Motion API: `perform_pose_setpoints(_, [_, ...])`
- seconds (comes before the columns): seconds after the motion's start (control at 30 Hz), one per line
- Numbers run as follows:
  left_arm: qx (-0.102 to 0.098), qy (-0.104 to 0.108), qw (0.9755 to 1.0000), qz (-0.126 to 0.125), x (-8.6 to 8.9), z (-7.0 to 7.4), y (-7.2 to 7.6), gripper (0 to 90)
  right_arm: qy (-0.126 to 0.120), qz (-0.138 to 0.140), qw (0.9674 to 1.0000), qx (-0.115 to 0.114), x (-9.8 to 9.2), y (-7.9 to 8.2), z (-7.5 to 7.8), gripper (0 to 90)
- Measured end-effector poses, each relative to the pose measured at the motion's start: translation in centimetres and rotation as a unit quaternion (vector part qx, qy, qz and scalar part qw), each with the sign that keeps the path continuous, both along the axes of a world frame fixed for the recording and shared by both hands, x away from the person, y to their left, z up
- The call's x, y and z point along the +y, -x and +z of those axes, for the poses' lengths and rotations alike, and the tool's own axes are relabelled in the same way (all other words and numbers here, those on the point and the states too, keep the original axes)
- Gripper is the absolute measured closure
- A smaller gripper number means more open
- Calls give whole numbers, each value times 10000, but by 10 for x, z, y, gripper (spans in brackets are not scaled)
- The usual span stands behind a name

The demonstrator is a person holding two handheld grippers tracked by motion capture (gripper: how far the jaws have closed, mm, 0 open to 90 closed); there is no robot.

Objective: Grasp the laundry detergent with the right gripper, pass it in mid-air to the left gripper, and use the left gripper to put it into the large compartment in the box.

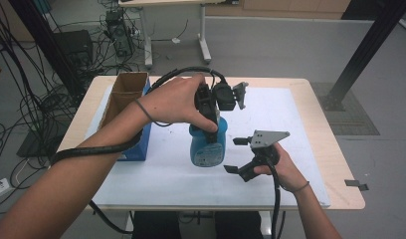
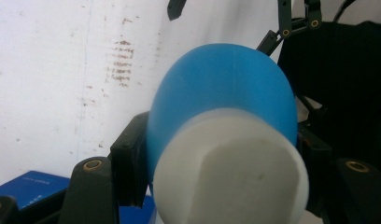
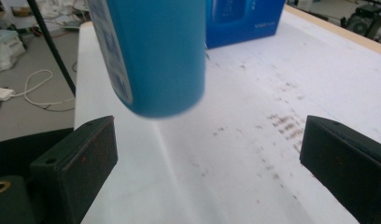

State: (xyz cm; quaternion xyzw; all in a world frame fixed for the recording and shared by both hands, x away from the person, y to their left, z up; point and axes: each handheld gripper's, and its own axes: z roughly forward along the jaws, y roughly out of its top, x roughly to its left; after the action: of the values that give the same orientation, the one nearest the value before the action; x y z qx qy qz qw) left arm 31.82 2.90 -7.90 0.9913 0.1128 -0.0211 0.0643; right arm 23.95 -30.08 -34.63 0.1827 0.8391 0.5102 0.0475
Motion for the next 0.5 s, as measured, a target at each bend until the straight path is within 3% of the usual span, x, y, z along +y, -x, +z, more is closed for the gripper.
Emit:
perform_pose_setpoints(0.13, [16, 138, 9997, 185, 10, 3, -6, 371, 184, -150, 9997, 76, -4, 0, 3, 41])
perform_pose_setpoints(0.4, [-60, 116, 9989, 459, 15, 15, -13, 371, 367, -430, 9983, 165, -16, 0, 5, 41])
perform_pose_setpoints(0.5, [-122, 94, 9973, 725, 15, 20, -16, 371, 396, -481, 9979, 180, -18, -1, 5, 40])
